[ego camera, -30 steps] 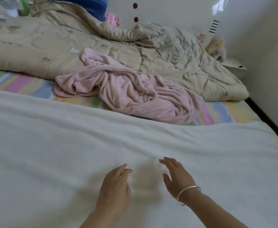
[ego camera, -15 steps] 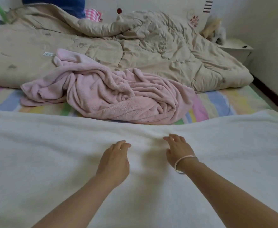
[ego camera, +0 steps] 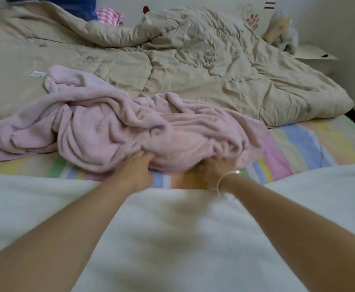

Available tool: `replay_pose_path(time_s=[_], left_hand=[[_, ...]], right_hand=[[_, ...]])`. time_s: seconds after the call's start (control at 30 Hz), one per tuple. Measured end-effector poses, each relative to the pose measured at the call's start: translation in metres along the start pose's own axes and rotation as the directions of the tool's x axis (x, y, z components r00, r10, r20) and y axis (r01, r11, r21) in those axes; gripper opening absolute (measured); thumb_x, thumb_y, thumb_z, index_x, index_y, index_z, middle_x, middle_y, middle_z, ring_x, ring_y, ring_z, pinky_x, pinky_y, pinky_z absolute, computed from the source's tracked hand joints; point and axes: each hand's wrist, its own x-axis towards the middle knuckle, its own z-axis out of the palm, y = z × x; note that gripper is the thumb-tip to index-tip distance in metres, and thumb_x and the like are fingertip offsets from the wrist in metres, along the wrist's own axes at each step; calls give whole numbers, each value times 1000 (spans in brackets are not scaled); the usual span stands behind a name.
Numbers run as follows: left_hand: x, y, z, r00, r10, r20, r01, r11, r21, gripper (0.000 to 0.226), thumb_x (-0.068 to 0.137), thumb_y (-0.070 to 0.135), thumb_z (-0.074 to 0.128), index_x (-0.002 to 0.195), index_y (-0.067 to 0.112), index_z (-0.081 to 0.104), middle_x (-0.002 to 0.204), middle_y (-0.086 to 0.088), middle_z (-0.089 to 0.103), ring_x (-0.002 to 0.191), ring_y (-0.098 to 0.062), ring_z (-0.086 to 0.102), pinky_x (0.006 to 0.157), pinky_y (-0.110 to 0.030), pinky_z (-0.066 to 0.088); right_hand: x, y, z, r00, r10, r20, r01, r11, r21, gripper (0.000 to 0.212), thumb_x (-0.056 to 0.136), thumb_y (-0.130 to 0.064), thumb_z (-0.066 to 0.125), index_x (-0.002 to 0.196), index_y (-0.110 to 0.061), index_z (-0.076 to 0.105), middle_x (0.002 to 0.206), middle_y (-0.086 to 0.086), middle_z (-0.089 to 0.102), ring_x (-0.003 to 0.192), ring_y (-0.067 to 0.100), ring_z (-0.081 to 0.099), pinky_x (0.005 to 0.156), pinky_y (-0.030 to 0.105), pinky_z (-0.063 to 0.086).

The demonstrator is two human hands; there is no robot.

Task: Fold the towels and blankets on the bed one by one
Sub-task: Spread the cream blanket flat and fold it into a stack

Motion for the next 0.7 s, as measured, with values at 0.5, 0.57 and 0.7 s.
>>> replay_pose_path(time_s=[0.5, 0.57, 0.7], left_hand=[[-29, -24, 17, 987, -70, 141, 79, 995, -58, 16, 87, 19, 60, 87, 33, 68, 106, 6, 69, 113, -14, 59, 90, -30, 50], [-28, -24, 0, 944, -31, 327, 49, 998, -47, 25, 86, 11, 59, 90, 33, 70, 109, 9, 70, 105, -11, 63, 90, -26, 51], [-28, -9, -27, 804, 4, 595, -85, 991, 108, 41, 82, 3, 53, 112, 24, 70, 101, 10, 66, 101, -12, 63, 89, -26, 53]], right_hand=[[-54, 4, 9, 999, -35, -6, 36, 998, 54, 14, 87, -37, 64, 96, -26, 63, 93, -5, 59, 95, 22, 54, 72, 28, 38], [-56, 8, -3, 988, -79, 133, 79, 997, 6, 17, 85, -37, 66, 74, -28, 57, 73, -10, 56, 77, 18, 55, 60, 25, 36], [-61, 9, -24, 896, -92, 435, 74, 996, 58, 12, 83, -33, 70, 90, -37, 62, 80, -20, 59, 77, 5, 55, 69, 13, 42]])
